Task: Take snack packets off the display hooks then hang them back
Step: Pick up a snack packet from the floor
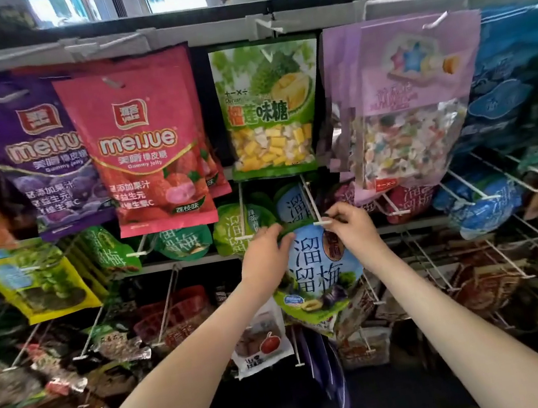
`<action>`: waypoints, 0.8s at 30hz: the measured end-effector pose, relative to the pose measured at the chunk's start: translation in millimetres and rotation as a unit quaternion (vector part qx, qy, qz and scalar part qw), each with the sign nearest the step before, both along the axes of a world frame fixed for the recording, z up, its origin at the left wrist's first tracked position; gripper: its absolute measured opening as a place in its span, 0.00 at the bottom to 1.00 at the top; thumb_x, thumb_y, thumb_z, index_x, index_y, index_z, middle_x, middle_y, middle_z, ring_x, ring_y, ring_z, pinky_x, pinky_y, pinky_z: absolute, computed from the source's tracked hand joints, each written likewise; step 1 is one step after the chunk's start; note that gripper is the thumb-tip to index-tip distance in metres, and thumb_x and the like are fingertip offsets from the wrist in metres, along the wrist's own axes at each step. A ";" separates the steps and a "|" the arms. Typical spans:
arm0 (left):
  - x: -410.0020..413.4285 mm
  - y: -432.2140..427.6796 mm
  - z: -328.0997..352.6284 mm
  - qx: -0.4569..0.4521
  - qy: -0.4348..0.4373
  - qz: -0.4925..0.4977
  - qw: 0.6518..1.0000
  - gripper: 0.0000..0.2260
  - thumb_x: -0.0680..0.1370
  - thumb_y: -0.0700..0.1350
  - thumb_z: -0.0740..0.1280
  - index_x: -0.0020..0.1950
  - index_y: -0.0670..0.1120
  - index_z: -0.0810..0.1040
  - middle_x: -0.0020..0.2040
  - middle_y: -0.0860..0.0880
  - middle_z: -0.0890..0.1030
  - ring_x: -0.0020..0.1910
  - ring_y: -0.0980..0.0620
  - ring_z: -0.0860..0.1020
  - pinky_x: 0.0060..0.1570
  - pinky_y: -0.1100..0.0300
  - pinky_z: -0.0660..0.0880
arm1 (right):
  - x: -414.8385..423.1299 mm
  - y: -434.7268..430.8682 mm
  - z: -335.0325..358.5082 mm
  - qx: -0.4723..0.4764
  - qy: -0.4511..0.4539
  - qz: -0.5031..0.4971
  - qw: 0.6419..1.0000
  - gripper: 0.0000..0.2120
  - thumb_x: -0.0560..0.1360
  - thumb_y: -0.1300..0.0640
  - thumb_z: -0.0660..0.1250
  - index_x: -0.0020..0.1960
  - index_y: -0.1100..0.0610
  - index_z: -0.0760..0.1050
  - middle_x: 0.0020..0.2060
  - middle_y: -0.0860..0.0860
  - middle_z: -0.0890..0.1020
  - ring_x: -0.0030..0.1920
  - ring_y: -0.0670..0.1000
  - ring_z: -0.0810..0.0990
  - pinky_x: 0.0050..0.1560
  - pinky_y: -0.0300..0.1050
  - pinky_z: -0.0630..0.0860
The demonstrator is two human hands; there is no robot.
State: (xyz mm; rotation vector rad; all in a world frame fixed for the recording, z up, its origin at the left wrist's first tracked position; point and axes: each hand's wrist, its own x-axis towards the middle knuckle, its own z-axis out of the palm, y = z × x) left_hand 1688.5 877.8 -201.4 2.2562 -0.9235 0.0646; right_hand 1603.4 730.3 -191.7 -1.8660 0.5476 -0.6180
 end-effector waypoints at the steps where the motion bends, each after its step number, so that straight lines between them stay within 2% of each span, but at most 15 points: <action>1: 0.9 -0.7 -1.3 -0.011 0.007 0.006 1.000 0.11 0.80 0.50 0.61 0.48 0.42 0.73 0.42 0.48 0.71 0.42 0.48 0.72 0.36 0.58 0.62 | 0.0 0.4 0.0 0.000 0.002 0.001 1.000 0.08 0.75 0.64 0.66 0.38 0.56 0.73 0.33 0.49 0.76 0.36 0.44 0.74 0.37 0.35 0.69; 4: 4.5 -2.6 -6.1 -0.014 0.021 0.014 1.000 0.10 0.80 0.49 0.61 0.43 0.45 0.68 0.40 0.48 0.71 0.39 0.49 0.70 0.35 0.58 0.61 | 1.2 0.3 1.5 -0.008 0.014 0.013 1.000 0.06 0.75 0.64 0.65 0.39 0.58 0.73 0.34 0.49 0.76 0.37 0.45 0.74 0.36 0.32 0.68; 8: 11.0 -11.1 -11.3 0.000 0.027 0.032 0.999 0.12 0.80 0.50 0.60 0.47 0.41 0.73 0.40 0.47 0.71 0.39 0.48 0.70 0.35 0.57 0.61 | 1.0 -5.2 -0.6 -0.022 0.019 0.036 0.999 0.08 0.76 0.63 0.64 0.39 0.54 0.72 0.35 0.48 0.75 0.38 0.45 0.74 0.39 0.36 0.68; 10: 14.4 -17.1 -13.9 0.002 0.035 0.046 0.998 0.13 0.80 0.50 0.59 0.48 0.41 0.74 0.40 0.47 0.71 0.41 0.46 0.72 0.35 0.57 0.62 | 0.1 -6.4 -6.2 -0.017 0.021 0.031 0.999 0.06 0.78 0.62 0.61 0.44 0.56 0.74 0.38 0.49 0.76 0.42 0.47 0.75 0.42 0.36 0.68; 11: 15.5 -20.4 -15.2 -0.001 0.037 0.055 0.998 0.13 0.80 0.51 0.59 0.49 0.41 0.74 0.41 0.46 0.72 0.42 0.45 0.74 0.35 0.57 0.63 | 0.0 -8.2 -11.6 -0.030 0.032 0.021 0.999 0.05 0.79 0.61 0.60 0.49 0.57 0.75 0.42 0.50 0.77 0.47 0.49 0.76 0.45 0.36 0.68; 13: 17.4 -28.1 -19.2 -0.004 0.029 0.072 0.997 0.14 0.81 0.50 0.59 0.50 0.40 0.74 0.42 0.44 0.74 0.43 0.44 0.75 0.36 0.56 0.64 | 0.9 -13.0 -28.3 -0.134 0.067 -0.023 0.988 0.14 0.78 0.59 0.62 0.63 0.57 0.70 0.57 0.53 0.75 0.61 0.53 0.72 0.58 0.41 0.67; 15: 17.7 -37.0 -22.8 -0.009 0.004 0.099 0.995 0.13 0.81 0.49 0.59 0.50 0.40 0.74 0.44 0.43 0.76 0.44 0.44 0.76 0.37 0.57 0.66 | 2.3 -13.9 -45.7 -0.261 0.078 -0.063 0.960 0.29 0.76 0.55 0.66 0.72 0.56 0.59 0.67 0.56 0.68 0.68 0.56 0.63 0.66 0.52 0.62; 17: 19.6 -45.1 -29.6 -0.016 -0.071 0.122 0.990 0.10 0.78 0.46 0.65 0.51 0.39 0.75 0.45 0.42 0.77 0.42 0.44 0.77 0.36 0.56 0.70 | 7.1 -10.8 -60.4 -0.341 0.062 -0.056 0.936 0.38 0.73 0.53 0.69 0.75 0.52 0.50 0.71 0.56 0.62 0.70 0.56 0.59 0.68 0.56 0.58; 19: 24.0 -51.3 -43.7 0.009 -0.167 0.143 0.976 0.18 0.71 0.44 0.73 0.55 0.39 0.73 0.47 0.42 0.77 0.44 0.43 0.79 0.38 0.56 0.76 | 17.9 -10.9 -74.6 -0.373 0.063 -0.032 0.925 0.45 0.71 0.51 0.71 0.75 0.46 0.43 0.73 0.53 0.55 0.72 0.55 0.54 0.69 0.59 0.54; 21: 30.3 -54.5 -61.6 0.037 -0.247 0.126 0.960 0.26 0.68 0.44 0.74 0.62 0.40 0.69 0.56 0.41 0.75 0.53 0.42 0.76 0.49 0.51 0.76 | 32.9 -14.5 -83.5 -0.381 0.061 -0.025 0.922 0.51 0.69 0.49 0.72 0.74 0.43 0.35 0.73 0.52 0.51 0.73 0.56 0.51 0.69 0.60 0.52; 24: 36.2 -58.0 -85.6 0.140 -0.341 0.063 0.928 0.34 0.65 0.43 0.74 0.69 0.44 0.68 0.67 0.40 0.70 0.64 0.41 0.70 0.62 0.46 0.69 | 55.5 -23.5 -91.8 -0.379 0.026 -0.030 0.925 0.56 0.67 0.53 0.75 0.72 0.41 0.31 0.74 0.56 0.52 0.72 0.58 0.53 0.69 0.62 0.53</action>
